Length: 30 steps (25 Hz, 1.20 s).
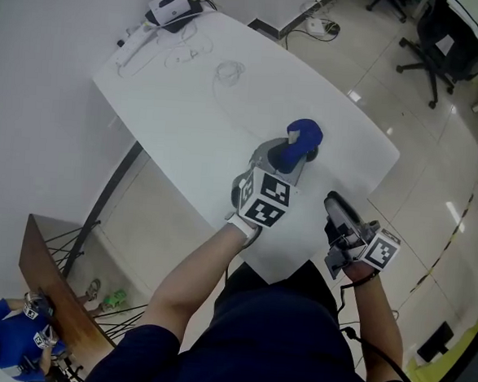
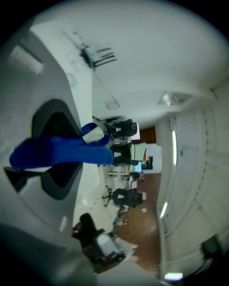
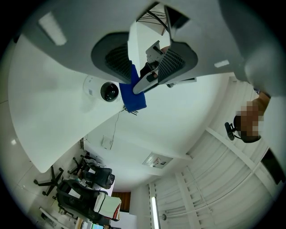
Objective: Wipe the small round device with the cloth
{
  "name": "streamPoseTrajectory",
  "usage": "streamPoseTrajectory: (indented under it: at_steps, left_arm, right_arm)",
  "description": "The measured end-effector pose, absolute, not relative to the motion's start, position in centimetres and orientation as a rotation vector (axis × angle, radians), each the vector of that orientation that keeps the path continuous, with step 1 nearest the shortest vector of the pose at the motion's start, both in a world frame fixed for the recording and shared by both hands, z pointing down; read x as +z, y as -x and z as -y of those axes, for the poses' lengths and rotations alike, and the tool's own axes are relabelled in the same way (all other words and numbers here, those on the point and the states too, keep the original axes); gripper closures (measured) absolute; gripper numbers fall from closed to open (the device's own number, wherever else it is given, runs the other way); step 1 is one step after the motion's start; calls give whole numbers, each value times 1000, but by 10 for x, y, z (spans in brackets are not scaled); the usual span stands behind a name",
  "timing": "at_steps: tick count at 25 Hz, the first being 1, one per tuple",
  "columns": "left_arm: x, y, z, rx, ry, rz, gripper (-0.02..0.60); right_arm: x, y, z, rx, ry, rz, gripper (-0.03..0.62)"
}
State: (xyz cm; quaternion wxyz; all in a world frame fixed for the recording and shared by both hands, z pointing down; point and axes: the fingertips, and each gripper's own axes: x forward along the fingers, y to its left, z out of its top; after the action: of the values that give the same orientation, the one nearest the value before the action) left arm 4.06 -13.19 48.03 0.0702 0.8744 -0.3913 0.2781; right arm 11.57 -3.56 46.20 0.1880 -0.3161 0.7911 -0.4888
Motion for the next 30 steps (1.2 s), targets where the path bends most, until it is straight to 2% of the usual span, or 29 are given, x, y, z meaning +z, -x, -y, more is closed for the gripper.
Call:
streamPoseTrajectory:
  at_steps: [4,6,12,19,23,30]
  left_arm:
    - [492,-76,96,1378,-2956,1026,431]
    - [505,-86,79,1557,-3023,954,431]
    - [555,-95,55,1785,-3050,859,431]
    - [603,-86,58,2066,-2976,709,431]
    - [582,-89,62,1828,-2983,787,430]
    - [501,-52,93,914,-2749,1102,430]
  right_arm:
    - [459,-125,33,-1350,921,-2197,411]
    - [459,-134,33,-1343,926,-2156,416]
    - [470,-167,38,-1313,1022,-2095,427]
    - [485,-174,33,-1346,987,-2057,436]
    - [487,-169,34,-1352,1017,-2088,441]
    - [471,-155,36,-1351,1026,-2107,447]
